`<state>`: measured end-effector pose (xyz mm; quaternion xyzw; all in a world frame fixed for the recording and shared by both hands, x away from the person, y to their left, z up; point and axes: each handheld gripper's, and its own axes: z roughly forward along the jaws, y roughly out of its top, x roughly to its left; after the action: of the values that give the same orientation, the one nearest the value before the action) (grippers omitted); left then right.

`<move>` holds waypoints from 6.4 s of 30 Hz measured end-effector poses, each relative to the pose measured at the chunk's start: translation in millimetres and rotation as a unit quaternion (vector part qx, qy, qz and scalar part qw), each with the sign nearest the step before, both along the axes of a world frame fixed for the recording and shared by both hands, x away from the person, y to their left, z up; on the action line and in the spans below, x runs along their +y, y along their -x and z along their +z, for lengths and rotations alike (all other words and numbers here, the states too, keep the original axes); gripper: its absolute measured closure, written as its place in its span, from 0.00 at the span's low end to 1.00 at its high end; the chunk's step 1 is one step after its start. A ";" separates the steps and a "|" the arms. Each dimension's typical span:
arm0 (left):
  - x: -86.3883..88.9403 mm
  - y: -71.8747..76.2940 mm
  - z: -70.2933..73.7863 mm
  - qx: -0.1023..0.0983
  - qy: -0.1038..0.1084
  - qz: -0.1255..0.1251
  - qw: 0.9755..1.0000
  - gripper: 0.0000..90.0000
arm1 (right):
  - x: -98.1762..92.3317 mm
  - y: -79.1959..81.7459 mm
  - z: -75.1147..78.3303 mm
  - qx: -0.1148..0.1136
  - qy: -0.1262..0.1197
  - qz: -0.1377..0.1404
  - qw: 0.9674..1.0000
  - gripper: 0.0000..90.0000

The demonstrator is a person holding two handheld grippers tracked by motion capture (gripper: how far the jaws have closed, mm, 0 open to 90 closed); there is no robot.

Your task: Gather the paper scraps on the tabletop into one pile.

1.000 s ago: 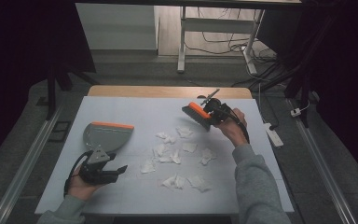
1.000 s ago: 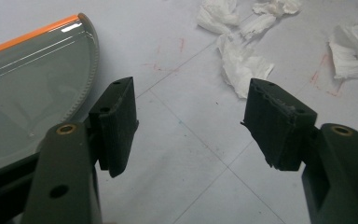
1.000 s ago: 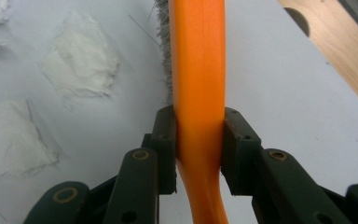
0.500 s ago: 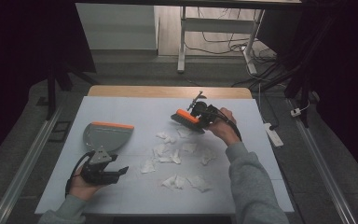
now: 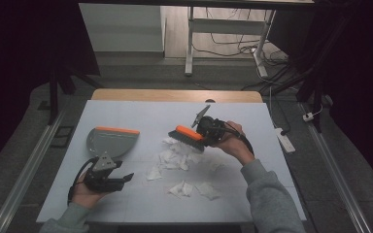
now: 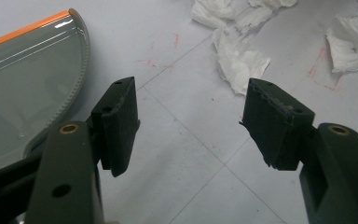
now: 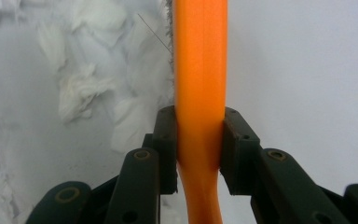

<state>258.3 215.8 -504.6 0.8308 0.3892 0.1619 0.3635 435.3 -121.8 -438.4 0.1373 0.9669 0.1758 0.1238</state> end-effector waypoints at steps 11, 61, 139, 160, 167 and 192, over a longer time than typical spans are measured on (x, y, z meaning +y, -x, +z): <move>-0.3 0.0 -0.1 -0.002 0.003 -0.003 1.000 0.41 | 8.8 -41.9 11.3 -0.053 -0.006 -0.071 0.996 0.78; 9.9 -1.4 -3.0 -0.002 0.009 0.010 1.000 0.42 | 86.7 -11.3 -18.1 -0.027 0.106 0.067 0.992 0.79; 27.5 0.6 5.7 -0.036 0.026 0.069 0.997 0.42 | -18.2 67.8 45.7 0.050 -0.103 -0.120 0.986 0.79; 19.7 -0.8 3.5 -0.031 0.026 0.048 0.998 0.42 | -60.2 45.4 -10.4 0.052 -0.015 -0.232 0.971 0.79; 20.2 -0.9 2.4 -0.029 0.026 0.048 0.998 0.42 | -26.6 40.3 -8.2 0.057 -0.069 -0.199 0.976 0.79; 22.7 -1.1 0.7 -0.026 0.028 0.052 0.998 0.42 | -61.2 120.5 29.1 0.086 -0.066 -0.001 0.994 0.79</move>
<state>259.4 238.5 -503.9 0.7944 0.4270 0.1910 0.3875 314.8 -182.9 -409.3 0.1604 0.9601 0.2270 0.0311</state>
